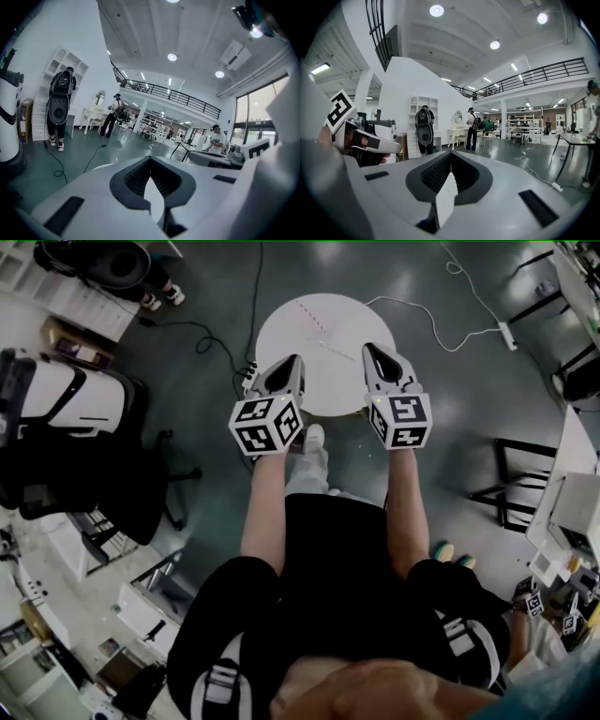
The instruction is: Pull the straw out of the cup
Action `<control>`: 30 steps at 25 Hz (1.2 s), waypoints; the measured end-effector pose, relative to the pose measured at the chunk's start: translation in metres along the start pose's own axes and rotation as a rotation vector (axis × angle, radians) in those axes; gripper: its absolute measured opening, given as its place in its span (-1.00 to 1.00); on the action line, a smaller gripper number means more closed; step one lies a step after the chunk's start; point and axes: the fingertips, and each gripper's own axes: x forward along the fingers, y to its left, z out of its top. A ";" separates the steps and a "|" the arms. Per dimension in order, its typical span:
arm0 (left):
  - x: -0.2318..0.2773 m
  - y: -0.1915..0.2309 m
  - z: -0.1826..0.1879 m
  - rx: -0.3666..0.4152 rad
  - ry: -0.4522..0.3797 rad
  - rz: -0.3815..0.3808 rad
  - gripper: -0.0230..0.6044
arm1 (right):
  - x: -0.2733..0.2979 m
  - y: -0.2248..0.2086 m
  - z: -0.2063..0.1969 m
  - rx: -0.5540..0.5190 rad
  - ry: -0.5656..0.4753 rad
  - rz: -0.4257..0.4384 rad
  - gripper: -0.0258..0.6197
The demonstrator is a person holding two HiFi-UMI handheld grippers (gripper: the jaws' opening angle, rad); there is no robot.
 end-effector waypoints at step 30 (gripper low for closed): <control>0.197 0.126 -0.012 -0.163 0.214 -0.068 -0.89 | 0.203 -0.045 -0.028 -0.026 0.240 0.044 -0.86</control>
